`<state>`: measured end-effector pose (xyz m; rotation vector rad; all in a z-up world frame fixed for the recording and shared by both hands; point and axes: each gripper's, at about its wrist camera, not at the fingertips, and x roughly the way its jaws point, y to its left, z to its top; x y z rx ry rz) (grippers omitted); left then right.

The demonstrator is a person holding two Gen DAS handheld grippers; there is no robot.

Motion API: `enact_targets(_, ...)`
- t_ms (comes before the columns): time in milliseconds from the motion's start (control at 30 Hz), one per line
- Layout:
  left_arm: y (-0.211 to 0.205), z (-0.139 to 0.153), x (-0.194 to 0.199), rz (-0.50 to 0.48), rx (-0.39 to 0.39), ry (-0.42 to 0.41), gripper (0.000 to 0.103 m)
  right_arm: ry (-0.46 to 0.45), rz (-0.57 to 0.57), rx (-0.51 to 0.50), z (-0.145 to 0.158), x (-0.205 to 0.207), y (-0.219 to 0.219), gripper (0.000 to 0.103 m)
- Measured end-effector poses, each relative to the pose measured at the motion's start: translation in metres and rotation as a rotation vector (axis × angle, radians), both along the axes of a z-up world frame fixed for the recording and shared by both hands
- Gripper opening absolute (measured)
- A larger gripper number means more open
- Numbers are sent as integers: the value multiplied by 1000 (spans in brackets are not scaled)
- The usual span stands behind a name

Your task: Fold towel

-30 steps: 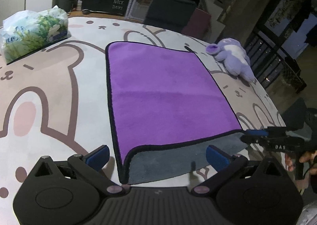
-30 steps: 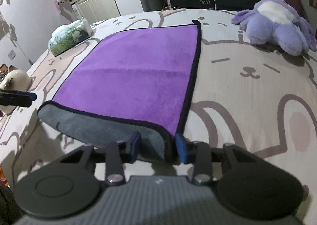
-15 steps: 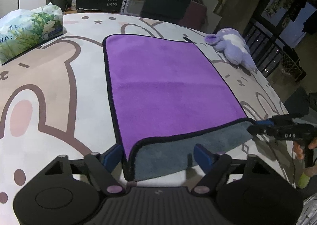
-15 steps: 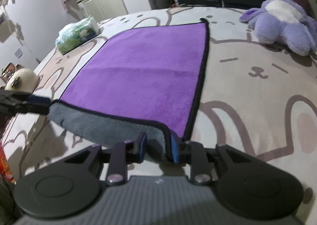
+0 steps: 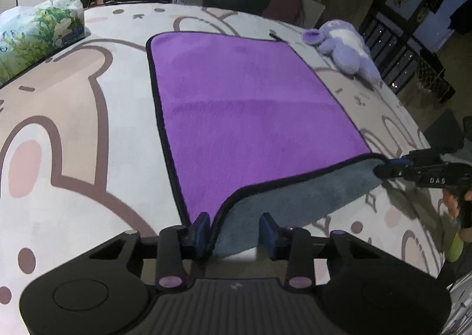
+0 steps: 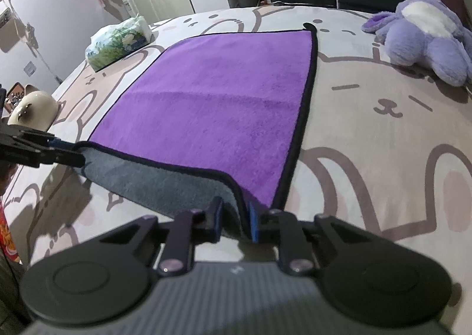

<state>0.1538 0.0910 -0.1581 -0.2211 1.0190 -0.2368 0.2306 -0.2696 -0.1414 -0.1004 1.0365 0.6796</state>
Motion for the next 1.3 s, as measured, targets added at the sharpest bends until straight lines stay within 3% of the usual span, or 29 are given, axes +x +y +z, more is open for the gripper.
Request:
enact_targets(100,4,0,0,8,-7,3,34,1,4,-2,0,-1,-1,19)
enact_targets(167,5,0,1,17,-6,6,28,-1,8,-1,0,-1,-1,17)
enact_targets(233,6,0,2,31,4,11,13,1,9,-2,1,0,-1,12)
enact_targets(333,5,3,1,29,21,3,6,-9,5,-3,4,0,0,8)
enact_targets(867,4,61,8,107,50,-180,5,-152,-50,70,53,0,-3,5)
enact_targets(1300,6,97,39,191,93,-306,5,-293,-116,127,90,20,7,5)
